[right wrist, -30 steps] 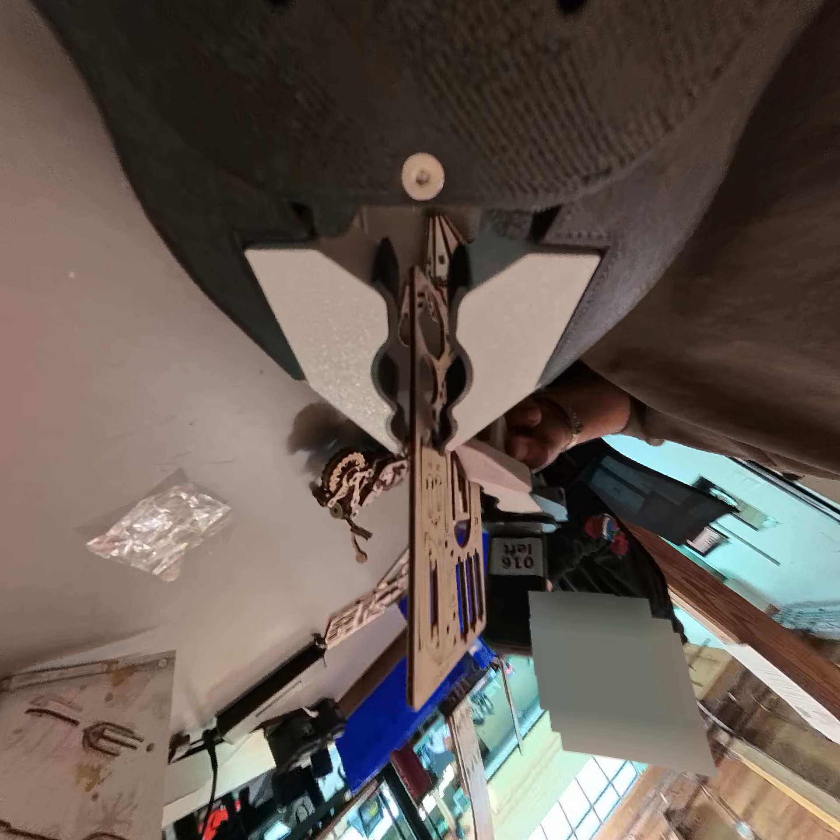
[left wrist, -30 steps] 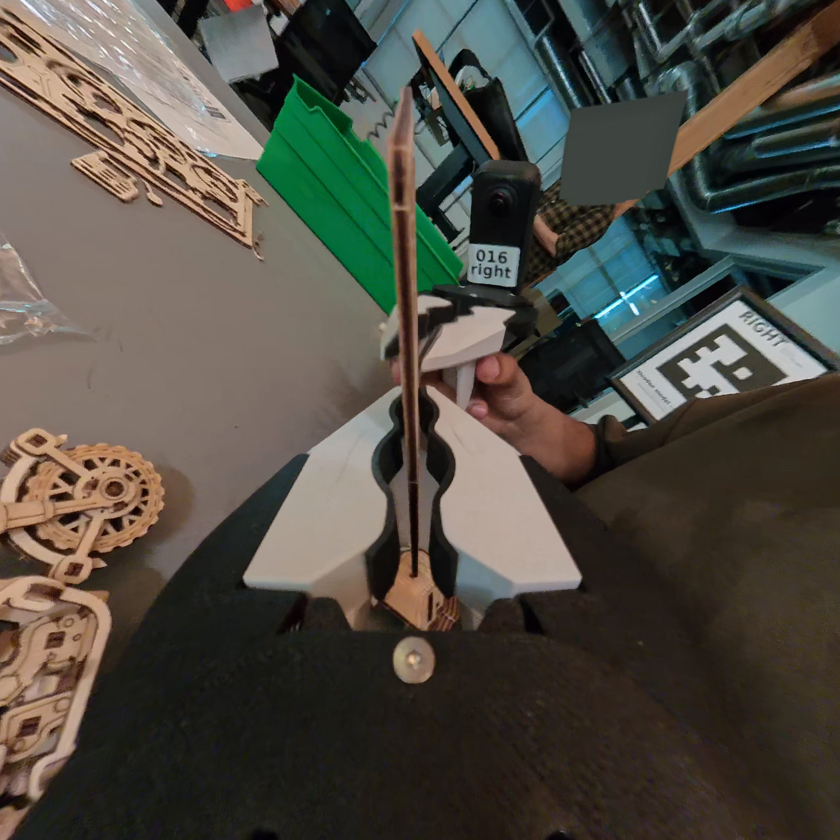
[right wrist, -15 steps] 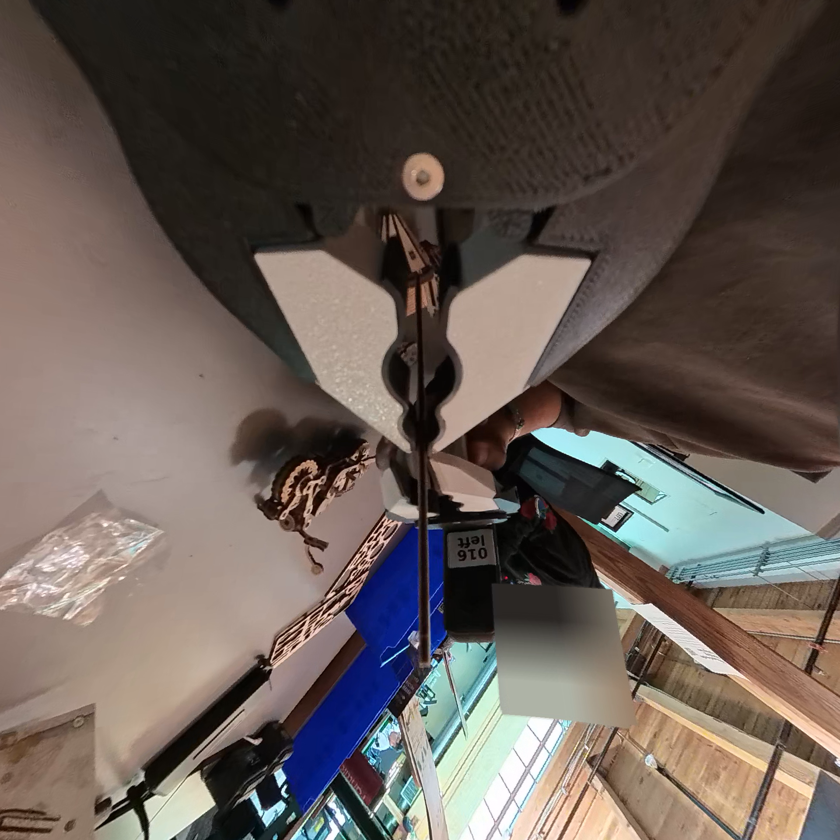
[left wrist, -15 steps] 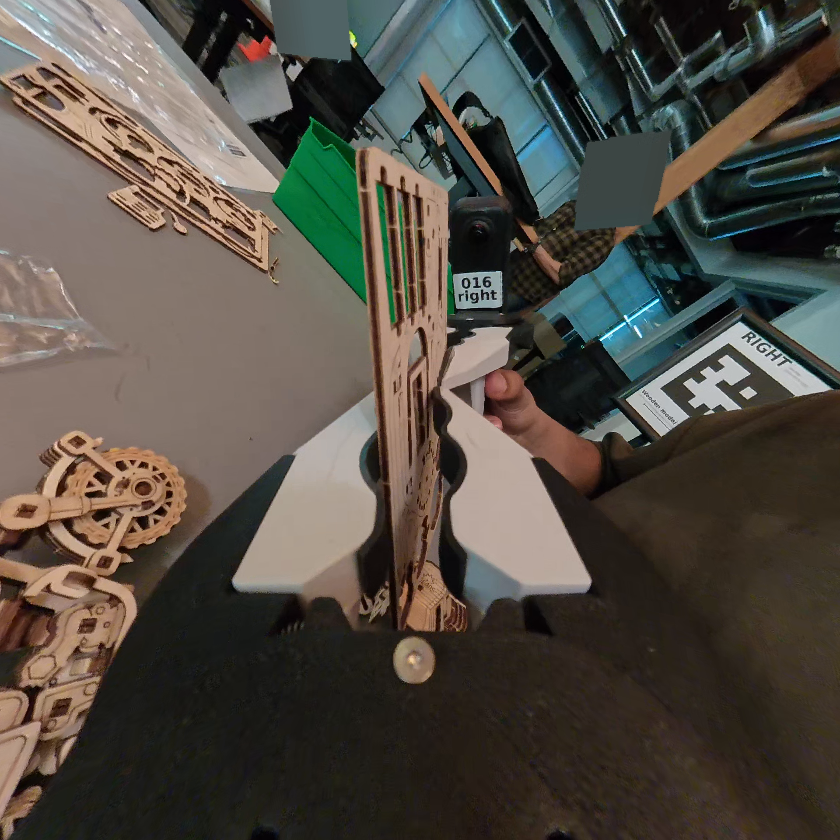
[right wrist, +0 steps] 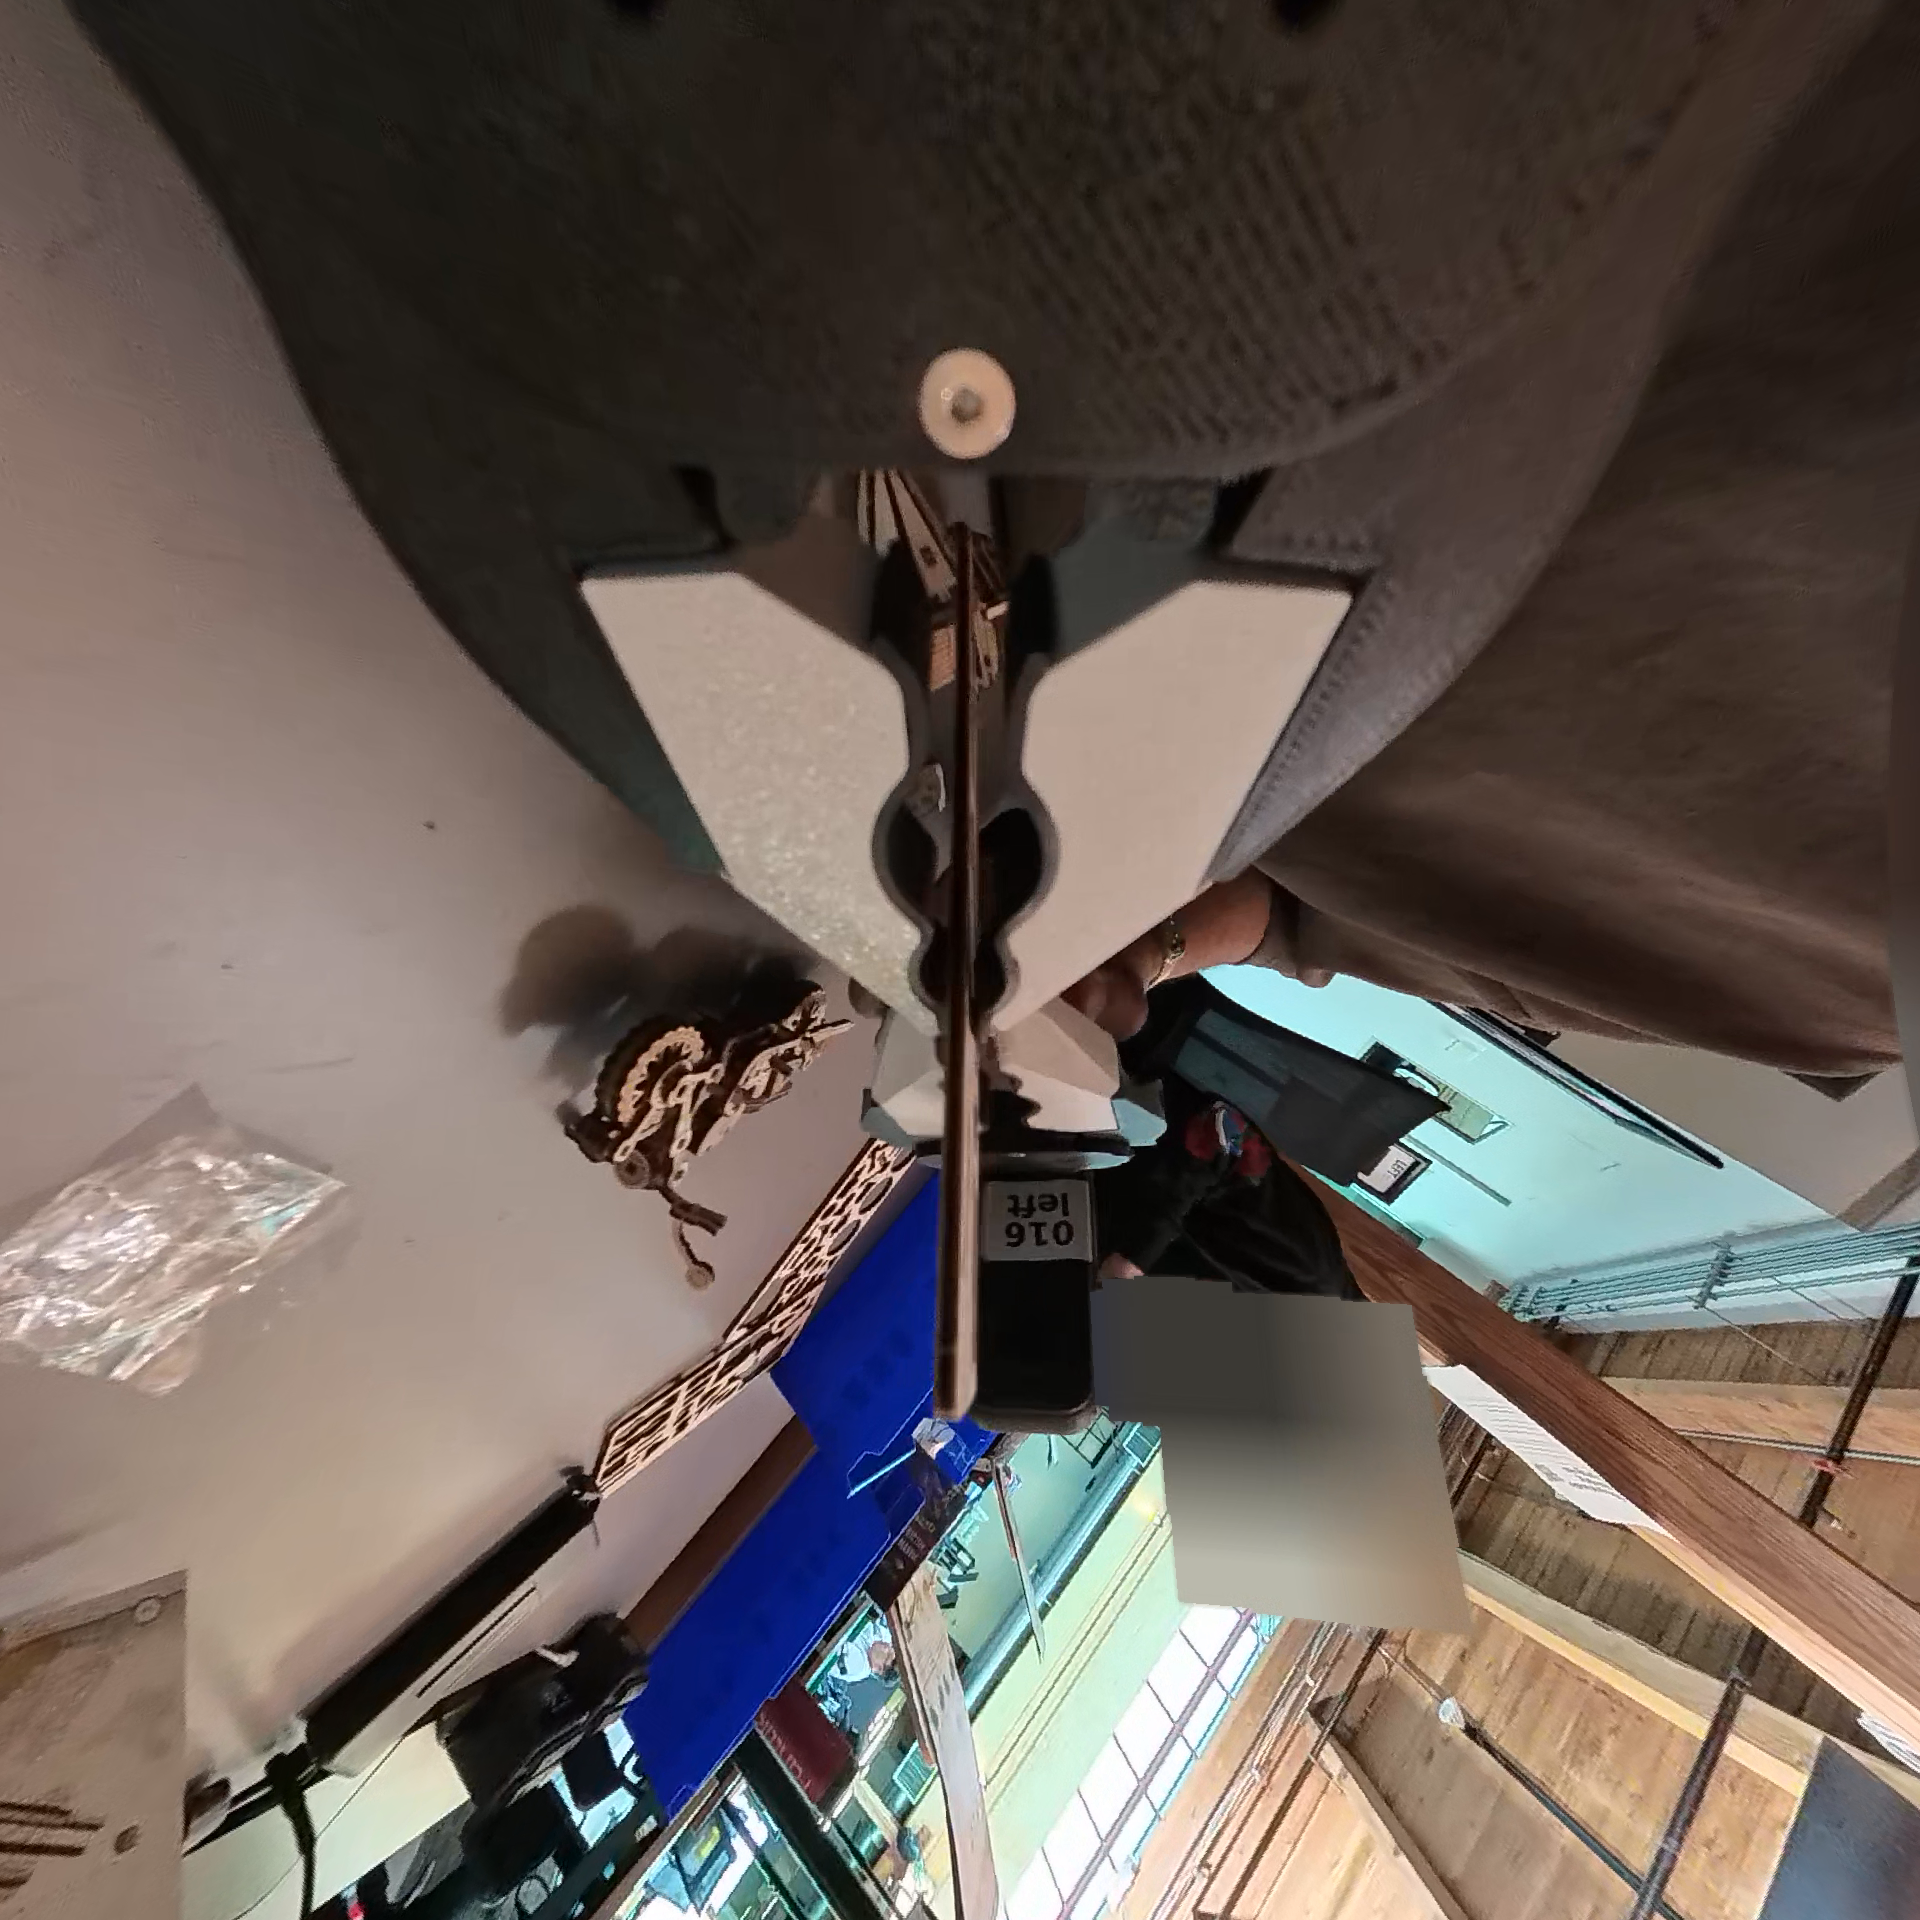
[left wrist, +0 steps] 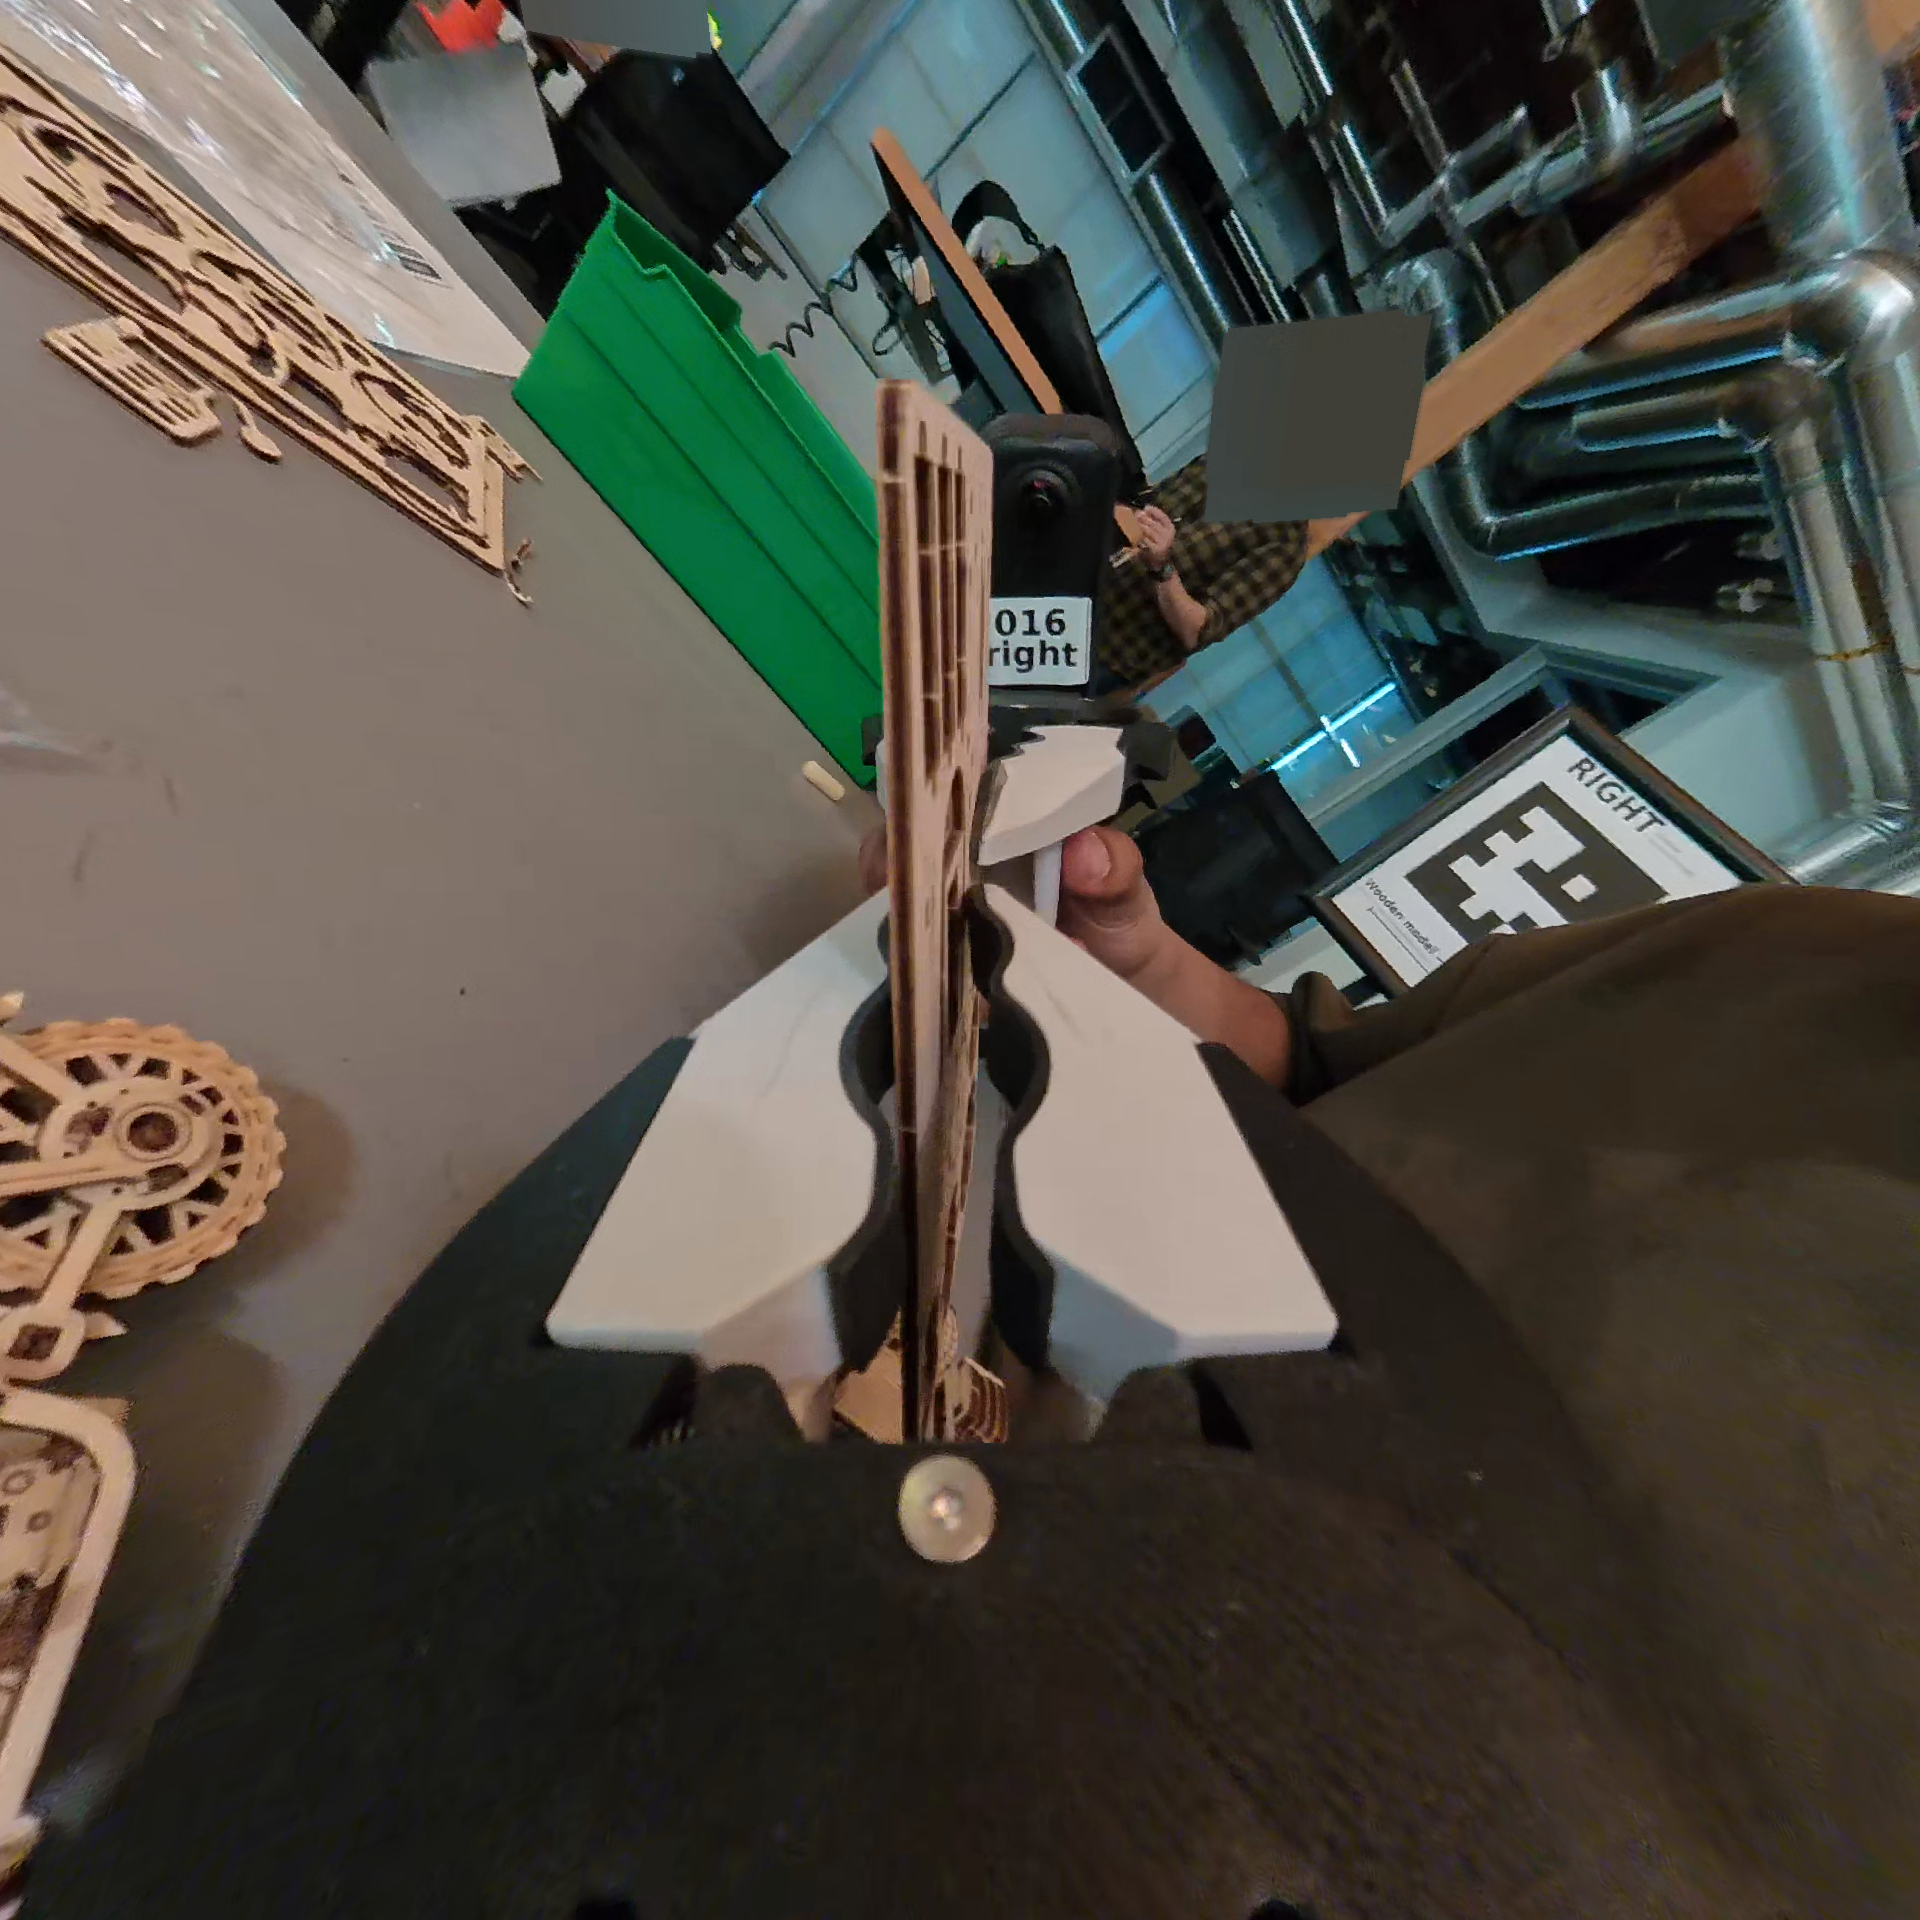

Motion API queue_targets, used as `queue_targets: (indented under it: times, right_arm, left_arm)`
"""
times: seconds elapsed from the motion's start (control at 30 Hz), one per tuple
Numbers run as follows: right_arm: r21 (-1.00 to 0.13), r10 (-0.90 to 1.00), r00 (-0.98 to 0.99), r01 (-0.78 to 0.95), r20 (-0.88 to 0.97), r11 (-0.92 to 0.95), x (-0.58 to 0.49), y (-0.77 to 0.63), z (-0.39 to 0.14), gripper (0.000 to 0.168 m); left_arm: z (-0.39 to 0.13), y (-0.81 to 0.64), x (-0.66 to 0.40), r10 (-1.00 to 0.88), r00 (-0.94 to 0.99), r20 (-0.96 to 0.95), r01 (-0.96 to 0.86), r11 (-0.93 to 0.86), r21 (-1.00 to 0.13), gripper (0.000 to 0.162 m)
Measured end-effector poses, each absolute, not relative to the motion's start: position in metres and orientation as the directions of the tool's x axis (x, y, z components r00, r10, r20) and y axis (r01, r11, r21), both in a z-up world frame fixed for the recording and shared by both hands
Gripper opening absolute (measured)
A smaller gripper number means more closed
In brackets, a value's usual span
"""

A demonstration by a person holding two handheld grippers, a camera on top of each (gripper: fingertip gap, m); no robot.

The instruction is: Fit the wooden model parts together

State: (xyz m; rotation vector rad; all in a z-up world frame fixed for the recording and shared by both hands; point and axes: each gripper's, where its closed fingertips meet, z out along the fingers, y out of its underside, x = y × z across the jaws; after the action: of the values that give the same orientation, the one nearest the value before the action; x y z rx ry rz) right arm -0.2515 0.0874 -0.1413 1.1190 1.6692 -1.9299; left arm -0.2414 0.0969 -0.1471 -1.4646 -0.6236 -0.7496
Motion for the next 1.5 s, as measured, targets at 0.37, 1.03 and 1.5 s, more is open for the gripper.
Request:
queue_targets:
  times: [0.37,1.03,1.5]
  right_arm:
    - [-0.666,0.254,-0.616,0.700,-0.746,-0.258,-0.255,0.092,-0.141,0.005]
    - [-0.669,0.273,-0.612,0.705,-0.742,-0.236,-0.252,0.090,-0.142,0.000]
    - [-0.688,0.291,-0.627,0.692,-0.723,-0.218,-0.250,0.089,-0.141,0.000]
  left_arm:
    - [-0.146,0.096,-0.241,-0.066,0.656,0.752,0.751,-0.038,-0.659,0.000]
    - [-0.150,0.093,-0.254,0.067,0.749,0.659,0.662,-0.019,-0.749,0.017]
    - [-0.148,0.092,-0.252,0.036,0.748,0.663,0.663,-0.044,-0.747,0.016]
